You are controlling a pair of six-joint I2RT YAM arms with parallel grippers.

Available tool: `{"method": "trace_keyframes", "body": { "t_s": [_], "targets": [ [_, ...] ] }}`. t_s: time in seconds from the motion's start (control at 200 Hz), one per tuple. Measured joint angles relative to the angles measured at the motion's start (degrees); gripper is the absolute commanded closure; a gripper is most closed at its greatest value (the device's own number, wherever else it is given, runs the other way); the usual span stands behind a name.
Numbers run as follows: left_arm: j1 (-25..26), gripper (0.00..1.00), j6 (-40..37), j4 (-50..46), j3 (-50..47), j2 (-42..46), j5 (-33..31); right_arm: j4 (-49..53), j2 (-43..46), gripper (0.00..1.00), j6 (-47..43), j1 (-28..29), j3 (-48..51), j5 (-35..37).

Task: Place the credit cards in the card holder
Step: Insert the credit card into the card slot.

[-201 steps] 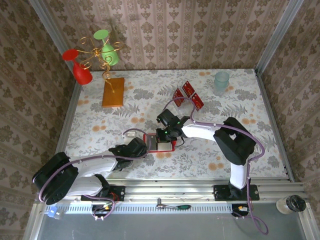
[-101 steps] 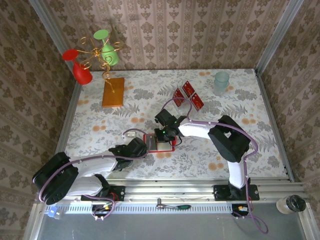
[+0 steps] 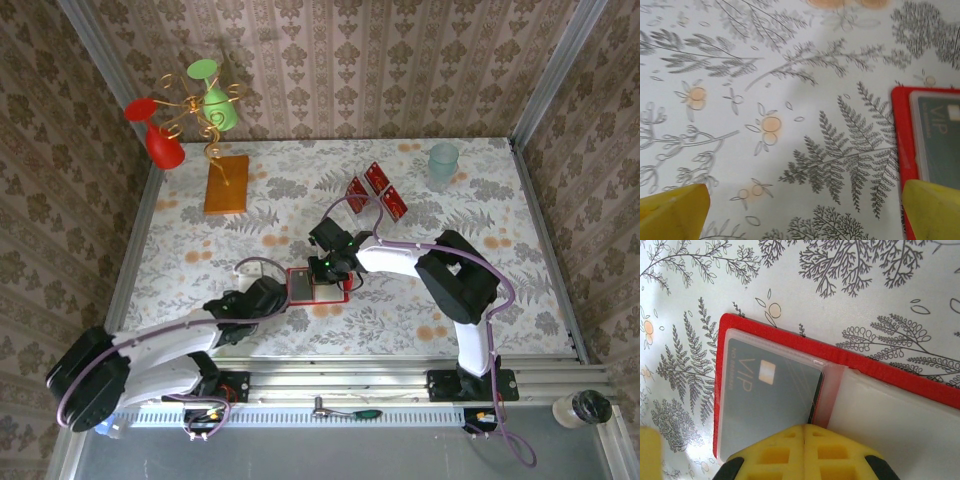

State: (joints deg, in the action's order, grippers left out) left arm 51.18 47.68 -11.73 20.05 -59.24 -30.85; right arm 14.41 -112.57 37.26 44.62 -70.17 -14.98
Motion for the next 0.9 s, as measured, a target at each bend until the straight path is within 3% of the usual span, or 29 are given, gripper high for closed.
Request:
{"method": "trace_keyframes", "body": {
  "t_s": [0.185, 0.35, 0.54, 0.895],
  "targets": [
    [-1.46, 0.00, 0.59, -3.41, -0.55, 5.99, -0.70, 0.00, 0.02, 0.93, 0.00, 0.00, 0.00, -0.02],
    [-1.77, 0.00, 0.26, -4.11, -0.50, 5.90, -0.28, 0.04, 0.92, 0.82, 0.04, -0.39, 0.00, -0.24],
    [-1.77, 0.00, -0.94, -4.09, 1.05, 2.49, 1.11, 0.57, 4.63, 0.74, -0.13, -1.97, 0.00, -0.48],
    [0.66, 0.00, -3.23, -0.87, 10.21, -8.20, 2.38, 2.69, 11.98, 0.75, -3.21, -8.11, 2.82, 1.49]
  ]
}}
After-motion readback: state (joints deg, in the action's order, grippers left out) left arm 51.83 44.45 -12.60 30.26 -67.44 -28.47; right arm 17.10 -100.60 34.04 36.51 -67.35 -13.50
